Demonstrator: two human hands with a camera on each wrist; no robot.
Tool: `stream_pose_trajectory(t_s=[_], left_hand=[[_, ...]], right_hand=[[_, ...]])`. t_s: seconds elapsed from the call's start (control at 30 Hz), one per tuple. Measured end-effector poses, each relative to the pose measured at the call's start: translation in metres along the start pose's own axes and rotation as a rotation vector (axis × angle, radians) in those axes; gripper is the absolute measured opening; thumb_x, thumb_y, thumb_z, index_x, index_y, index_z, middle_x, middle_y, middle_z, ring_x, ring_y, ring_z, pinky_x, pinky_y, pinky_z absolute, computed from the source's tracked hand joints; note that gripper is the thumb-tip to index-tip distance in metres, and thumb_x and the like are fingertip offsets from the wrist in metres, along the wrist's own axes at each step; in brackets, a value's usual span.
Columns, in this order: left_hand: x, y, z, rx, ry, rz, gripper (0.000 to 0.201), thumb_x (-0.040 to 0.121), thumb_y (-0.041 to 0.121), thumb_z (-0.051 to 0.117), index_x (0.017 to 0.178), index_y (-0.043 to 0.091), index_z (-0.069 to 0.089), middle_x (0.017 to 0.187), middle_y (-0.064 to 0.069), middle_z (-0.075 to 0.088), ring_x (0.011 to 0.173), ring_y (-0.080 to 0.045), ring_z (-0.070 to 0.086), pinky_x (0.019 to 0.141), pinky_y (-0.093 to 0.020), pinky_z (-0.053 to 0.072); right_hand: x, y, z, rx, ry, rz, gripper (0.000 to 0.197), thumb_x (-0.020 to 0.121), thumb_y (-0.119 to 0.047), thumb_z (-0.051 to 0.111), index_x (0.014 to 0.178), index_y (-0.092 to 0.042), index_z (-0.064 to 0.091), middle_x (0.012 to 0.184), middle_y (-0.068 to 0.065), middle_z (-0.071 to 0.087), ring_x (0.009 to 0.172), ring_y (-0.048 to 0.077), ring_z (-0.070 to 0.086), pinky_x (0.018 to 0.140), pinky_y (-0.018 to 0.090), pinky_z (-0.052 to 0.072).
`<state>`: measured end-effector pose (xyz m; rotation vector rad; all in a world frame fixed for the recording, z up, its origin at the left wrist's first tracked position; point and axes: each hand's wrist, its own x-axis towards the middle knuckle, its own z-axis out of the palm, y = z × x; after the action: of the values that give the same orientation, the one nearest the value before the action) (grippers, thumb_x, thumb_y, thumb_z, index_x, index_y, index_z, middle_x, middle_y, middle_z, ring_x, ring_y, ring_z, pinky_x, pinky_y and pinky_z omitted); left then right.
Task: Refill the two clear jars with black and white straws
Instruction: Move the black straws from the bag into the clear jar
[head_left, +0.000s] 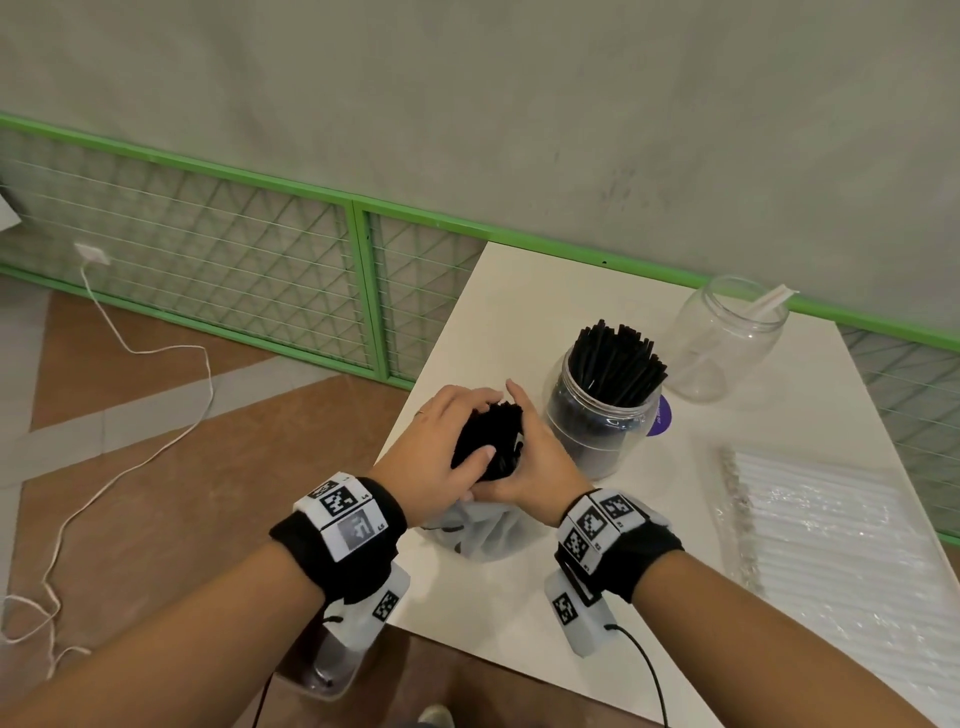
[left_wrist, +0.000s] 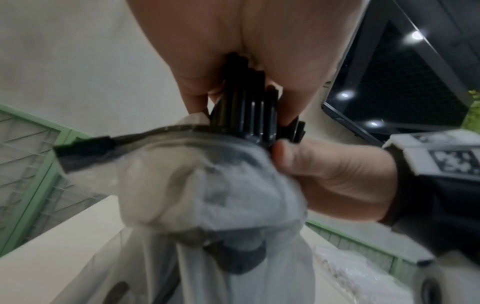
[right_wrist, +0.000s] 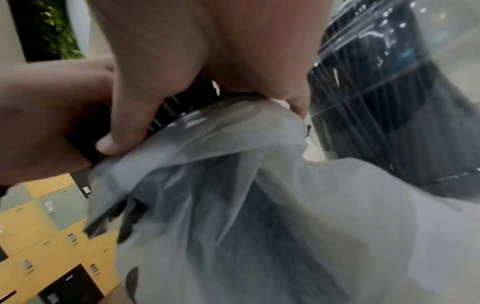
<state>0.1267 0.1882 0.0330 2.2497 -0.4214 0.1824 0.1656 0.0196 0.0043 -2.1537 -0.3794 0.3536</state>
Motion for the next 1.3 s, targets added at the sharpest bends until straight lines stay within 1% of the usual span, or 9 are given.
stream_pose_trajectory(t_s=[0.1, 0.37, 0.47, 0.6, 0.7, 0.8, 0.9, 1.1, 1.3], left_hand=[[-0.009, 0.002, -0.010, -0.214, 0.003, -0.111, 0.064, 0.080, 0.044, 0.057, 0.137, 0.040, 0.029, 0.128, 0.012, 0.042, 0.119, 0.005, 0.040, 0.094, -0.007, 0.032], [-0.039, -0.054, -0.020, -0.167, -0.206, -0.479, 0.142, 0.038, 0.067, 0.085, 0.148, 0.039, -0.001, 0.154, 0.011, 0.023, 0.140, -0.008, 0.022, 0.114, -0.042, 0.026], [-0.035, -0.058, 0.000, -0.165, -0.308, -0.485, 0.114, 0.049, 0.035, 0.094, 0.143, 0.022, 0.031, 0.123, 0.018, 0.053, 0.120, -0.003, 0.049, 0.101, -0.024, 0.042], [-0.017, -0.040, 0.014, -0.160, -0.083, -0.463, 0.089, 0.058, 0.016, 0.088, 0.135, 0.015, 0.044, 0.095, 0.026, 0.054, 0.091, 0.005, 0.057, 0.069, 0.001, 0.038], [-0.009, -0.031, 0.016, -0.374, 0.026, -0.402, 0.096, 0.061, 0.006, 0.085, 0.141, 0.019, 0.034, 0.113, 0.018, 0.057, 0.102, 0.015, 0.055, 0.081, -0.002, 0.041], [-0.010, -0.039, 0.021, -0.281, -0.029, -0.375, 0.115, 0.049, 0.039, 0.089, 0.144, 0.032, 0.025, 0.130, 0.007, 0.050, 0.123, -0.006, 0.047, 0.101, -0.029, 0.042], [-0.017, -0.046, 0.024, -0.154, -0.098, -0.415, 0.134, 0.038, 0.062, 0.086, 0.147, 0.036, 0.014, 0.142, 0.006, 0.037, 0.134, -0.015, 0.033, 0.110, -0.047, 0.032], [-0.012, -0.029, 0.006, -0.225, -0.074, -0.363, 0.139, 0.038, 0.061, 0.085, 0.149, 0.038, 0.005, 0.143, 0.019, 0.021, 0.131, 0.000, 0.015, 0.111, -0.033, 0.018], [-0.006, -0.023, -0.007, -0.333, -0.099, -0.327, 0.134, 0.046, 0.048, 0.091, 0.144, 0.049, -0.001, 0.138, 0.013, 0.045, 0.130, -0.001, 0.040, 0.111, -0.032, 0.031]], right_hand=[[0.001, 0.006, 0.006, 0.008, 0.029, 0.006, 0.126, 0.041, -0.063, 0.083, 0.142, -0.051, 0.008, 0.132, -0.004, 0.050, 0.123, 0.015, 0.050, 0.105, 0.043, 0.044], [-0.001, 0.006, 0.007, -0.033, 0.006, -0.073, 0.114, 0.050, -0.053, 0.084, 0.143, -0.040, 0.019, 0.132, -0.003, 0.051, 0.125, 0.016, 0.047, 0.107, 0.042, 0.040], [-0.002, 0.004, 0.008, 0.005, -0.042, -0.111, 0.113, 0.058, -0.036, 0.089, 0.147, -0.029, 0.020, 0.134, -0.007, 0.048, 0.127, 0.010, 0.044, 0.111, 0.030, 0.034], [-0.005, -0.004, 0.004, 0.081, -0.080, -0.125, 0.109, 0.068, -0.021, 0.086, 0.149, -0.029, 0.014, 0.136, -0.005, 0.050, 0.127, 0.010, 0.047, 0.108, 0.024, 0.036], [-0.007, -0.009, -0.005, 0.162, -0.037, -0.178, 0.101, 0.070, -0.012, 0.084, 0.143, -0.036, 0.019, 0.138, -0.006, 0.048, 0.126, -0.004, 0.045, 0.107, 0.014, 0.033], [-0.012, -0.009, -0.010, 0.144, -0.061, -0.151, 0.090, 0.068, -0.014, 0.086, 0.131, -0.046, 0.029, 0.128, -0.019, 0.052, 0.117, -0.014, 0.047, 0.101, 0.007, 0.034], [-0.012, -0.004, -0.006, 0.077, -0.051, -0.076, 0.064, 0.061, -0.047, 0.085, 0.116, -0.045, 0.054, 0.112, -0.011, 0.066, 0.110, 0.008, 0.060, 0.099, 0.036, 0.049], [-0.005, -0.004, -0.011, 0.090, -0.076, -0.057, 0.040, 0.060, -0.051, 0.080, 0.097, -0.050, 0.062, 0.100, -0.010, 0.070, 0.101, 0.007, 0.064, 0.095, 0.038, 0.050], [0.007, -0.016, -0.014, 0.059, -0.120, -0.137, 0.034, 0.068, -0.028, 0.083, 0.098, -0.027, 0.067, 0.093, -0.006, 0.071, 0.092, 0.011, 0.066, 0.087, 0.035, 0.053]])
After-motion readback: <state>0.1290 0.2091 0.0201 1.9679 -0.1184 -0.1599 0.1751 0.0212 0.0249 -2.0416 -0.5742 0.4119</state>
